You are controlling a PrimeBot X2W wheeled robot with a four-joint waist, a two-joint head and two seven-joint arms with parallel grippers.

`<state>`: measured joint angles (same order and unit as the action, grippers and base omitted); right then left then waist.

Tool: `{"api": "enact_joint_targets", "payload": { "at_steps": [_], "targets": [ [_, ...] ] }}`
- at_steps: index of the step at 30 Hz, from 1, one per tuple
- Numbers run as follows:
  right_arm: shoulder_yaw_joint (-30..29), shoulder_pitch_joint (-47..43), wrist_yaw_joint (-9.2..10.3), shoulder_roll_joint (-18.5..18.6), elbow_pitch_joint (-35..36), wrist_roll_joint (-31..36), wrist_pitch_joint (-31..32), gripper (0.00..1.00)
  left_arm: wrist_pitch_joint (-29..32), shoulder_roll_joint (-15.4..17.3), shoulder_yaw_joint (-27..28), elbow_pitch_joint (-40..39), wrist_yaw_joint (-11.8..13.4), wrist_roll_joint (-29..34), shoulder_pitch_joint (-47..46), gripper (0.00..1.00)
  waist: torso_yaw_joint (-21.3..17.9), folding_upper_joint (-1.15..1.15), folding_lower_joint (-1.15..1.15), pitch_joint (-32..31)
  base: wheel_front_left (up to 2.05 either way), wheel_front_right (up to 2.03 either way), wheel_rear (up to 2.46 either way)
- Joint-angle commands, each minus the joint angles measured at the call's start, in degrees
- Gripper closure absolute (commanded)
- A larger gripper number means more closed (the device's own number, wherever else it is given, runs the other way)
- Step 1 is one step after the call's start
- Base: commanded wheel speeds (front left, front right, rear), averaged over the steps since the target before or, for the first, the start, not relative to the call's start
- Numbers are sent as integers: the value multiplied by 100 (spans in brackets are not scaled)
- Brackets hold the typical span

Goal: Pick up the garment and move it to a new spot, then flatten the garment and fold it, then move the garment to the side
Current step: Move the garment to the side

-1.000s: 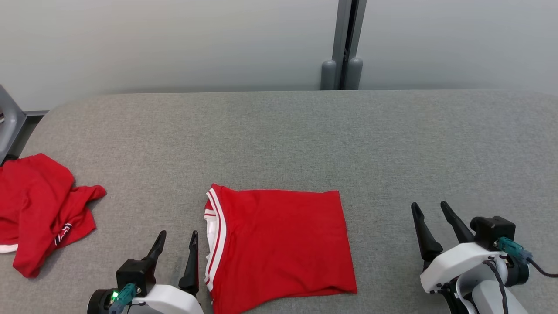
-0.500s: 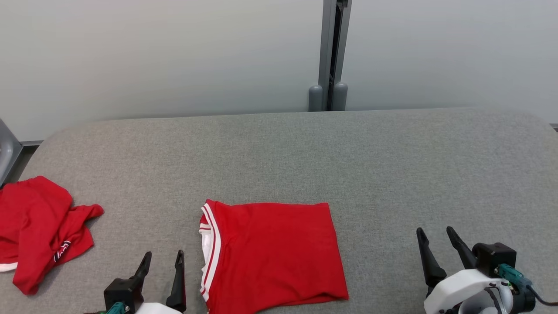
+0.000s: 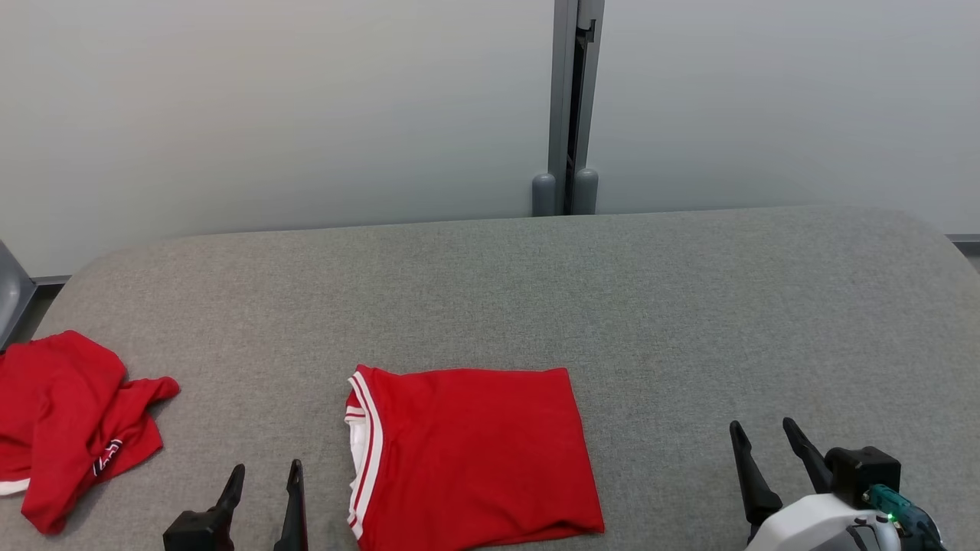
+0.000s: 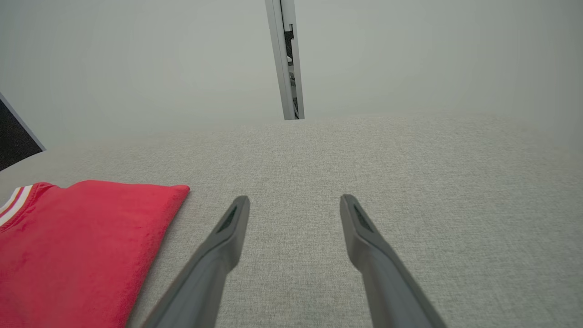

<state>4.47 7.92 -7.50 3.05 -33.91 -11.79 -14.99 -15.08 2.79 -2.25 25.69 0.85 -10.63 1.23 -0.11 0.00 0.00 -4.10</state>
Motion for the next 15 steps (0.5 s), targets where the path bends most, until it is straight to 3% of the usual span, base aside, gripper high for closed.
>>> {"api": "enact_joint_targets", "payload": {
  "at_steps": [1, 15],
  "targets": [
    [-22, -50, 2, 8, 55, 58, -26, 0, -11, 23, 33, -27, 18, 23, 77, 0, 0, 0, 0, 1, 0, 0, 0],
    [13, -83, 2, 0, 79, -14, -26, 0, -11, 23, 15, -71, 32, 19, 31, 0, 51, 0, 0, 77, 0, 0, 0]
  ]
}}
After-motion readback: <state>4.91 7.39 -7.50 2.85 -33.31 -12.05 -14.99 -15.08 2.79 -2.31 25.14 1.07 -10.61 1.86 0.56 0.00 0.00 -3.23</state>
